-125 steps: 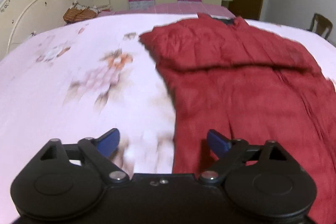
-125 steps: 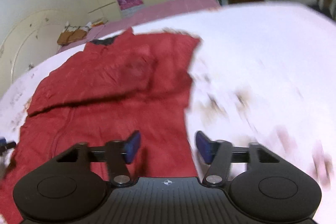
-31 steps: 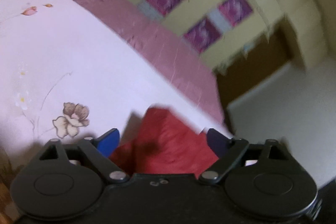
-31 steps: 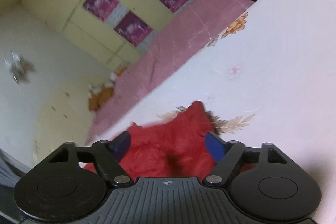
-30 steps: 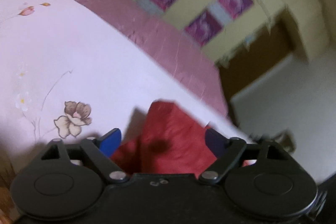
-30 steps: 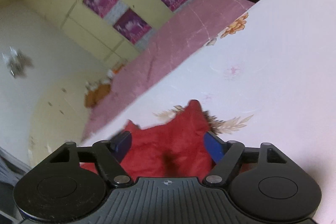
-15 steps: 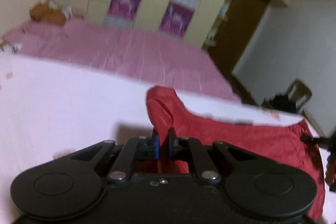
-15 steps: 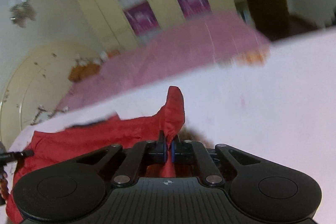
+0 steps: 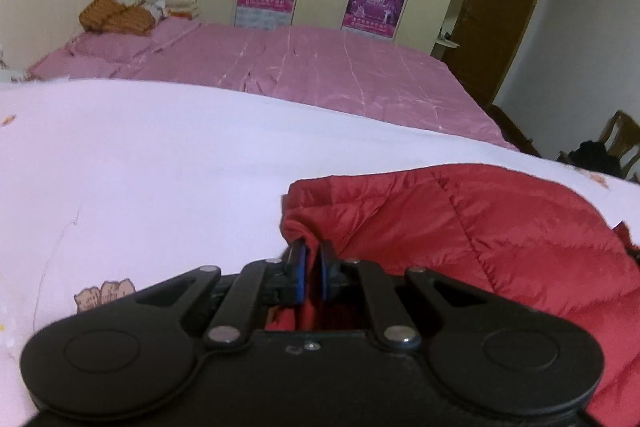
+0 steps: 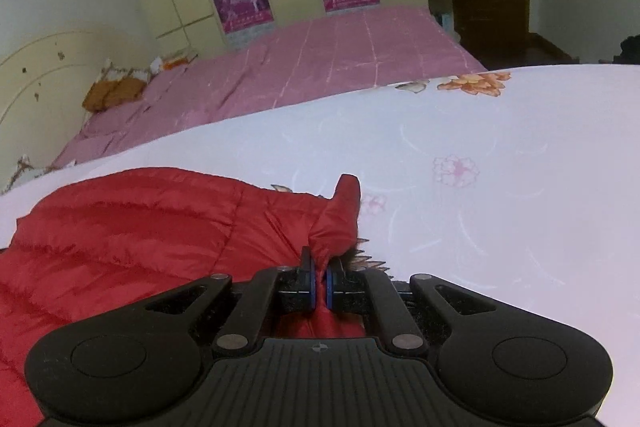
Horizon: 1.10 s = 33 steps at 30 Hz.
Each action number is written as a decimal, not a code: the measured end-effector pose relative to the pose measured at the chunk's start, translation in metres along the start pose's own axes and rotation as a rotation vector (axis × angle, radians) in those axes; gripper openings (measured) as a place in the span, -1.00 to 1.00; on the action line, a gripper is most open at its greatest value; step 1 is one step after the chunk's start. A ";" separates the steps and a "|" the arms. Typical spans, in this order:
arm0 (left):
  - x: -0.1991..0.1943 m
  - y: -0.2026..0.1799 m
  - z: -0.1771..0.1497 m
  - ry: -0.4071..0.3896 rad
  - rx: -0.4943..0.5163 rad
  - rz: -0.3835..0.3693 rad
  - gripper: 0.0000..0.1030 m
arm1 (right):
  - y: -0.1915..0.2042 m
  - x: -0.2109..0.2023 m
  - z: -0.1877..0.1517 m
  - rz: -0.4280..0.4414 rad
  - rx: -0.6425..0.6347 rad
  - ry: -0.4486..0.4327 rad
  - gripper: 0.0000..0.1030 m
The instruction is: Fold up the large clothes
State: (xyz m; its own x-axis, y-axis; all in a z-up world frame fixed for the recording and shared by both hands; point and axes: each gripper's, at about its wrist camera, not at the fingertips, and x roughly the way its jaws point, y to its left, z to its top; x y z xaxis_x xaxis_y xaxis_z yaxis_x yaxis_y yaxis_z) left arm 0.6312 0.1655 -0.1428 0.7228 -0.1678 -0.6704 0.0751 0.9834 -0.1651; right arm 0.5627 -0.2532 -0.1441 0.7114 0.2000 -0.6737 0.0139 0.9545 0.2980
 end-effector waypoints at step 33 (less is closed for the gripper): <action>-0.066 -0.122 -0.059 -0.011 0.273 -0.087 0.21 | 0.107 -0.045 -0.057 0.071 -0.278 0.076 -0.04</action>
State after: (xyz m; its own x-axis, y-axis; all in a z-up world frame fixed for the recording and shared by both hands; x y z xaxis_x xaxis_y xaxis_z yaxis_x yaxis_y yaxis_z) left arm 0.5338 0.0529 -0.1206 0.7129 -0.2528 -0.6541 0.3181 0.9479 -0.0196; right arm 0.4921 -0.1474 -0.1206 0.6491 0.2741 -0.7096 -0.2343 0.9595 0.1563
